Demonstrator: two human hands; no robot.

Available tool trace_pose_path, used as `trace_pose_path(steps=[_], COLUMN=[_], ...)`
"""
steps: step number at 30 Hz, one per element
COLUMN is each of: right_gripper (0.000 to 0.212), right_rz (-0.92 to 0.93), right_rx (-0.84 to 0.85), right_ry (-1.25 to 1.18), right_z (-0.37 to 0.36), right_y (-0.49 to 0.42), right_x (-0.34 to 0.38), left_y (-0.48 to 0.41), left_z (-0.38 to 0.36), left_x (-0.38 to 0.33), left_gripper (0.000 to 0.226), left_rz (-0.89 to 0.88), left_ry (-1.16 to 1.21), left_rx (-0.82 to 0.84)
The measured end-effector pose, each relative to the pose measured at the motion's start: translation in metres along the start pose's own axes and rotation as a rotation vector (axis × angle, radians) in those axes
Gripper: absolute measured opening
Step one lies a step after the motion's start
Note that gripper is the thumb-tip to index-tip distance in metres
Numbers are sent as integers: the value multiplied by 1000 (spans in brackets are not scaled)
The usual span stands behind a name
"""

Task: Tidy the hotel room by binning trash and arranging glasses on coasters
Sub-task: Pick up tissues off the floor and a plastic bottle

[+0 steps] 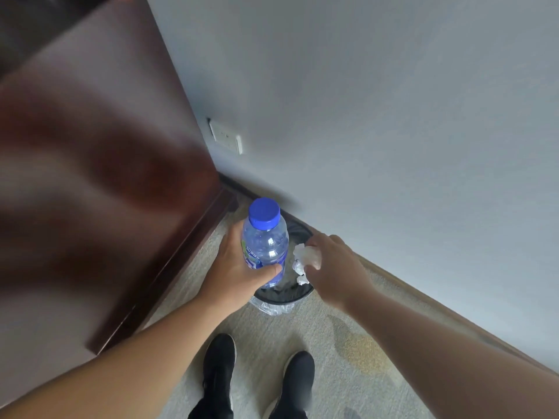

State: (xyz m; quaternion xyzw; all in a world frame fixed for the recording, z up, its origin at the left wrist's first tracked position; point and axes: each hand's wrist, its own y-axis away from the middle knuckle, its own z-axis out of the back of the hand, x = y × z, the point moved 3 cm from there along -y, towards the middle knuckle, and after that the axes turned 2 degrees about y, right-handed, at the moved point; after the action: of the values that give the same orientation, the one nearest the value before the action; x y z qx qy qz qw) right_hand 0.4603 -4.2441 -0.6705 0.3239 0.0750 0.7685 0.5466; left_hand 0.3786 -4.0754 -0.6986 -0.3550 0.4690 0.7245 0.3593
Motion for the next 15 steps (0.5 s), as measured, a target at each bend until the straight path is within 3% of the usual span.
trace_pose_path(steps=[15], right_gripper=[39], right_rz=[-71], right_rx=[25], right_ry=[18], right_z=[-72], right_y=[-49], right_x=[-39], left_y=[-44], left_z=[-31], left_x=[71], left_gripper=[82], left_rz=[10], left_ry=[-75], left_rx=[18])
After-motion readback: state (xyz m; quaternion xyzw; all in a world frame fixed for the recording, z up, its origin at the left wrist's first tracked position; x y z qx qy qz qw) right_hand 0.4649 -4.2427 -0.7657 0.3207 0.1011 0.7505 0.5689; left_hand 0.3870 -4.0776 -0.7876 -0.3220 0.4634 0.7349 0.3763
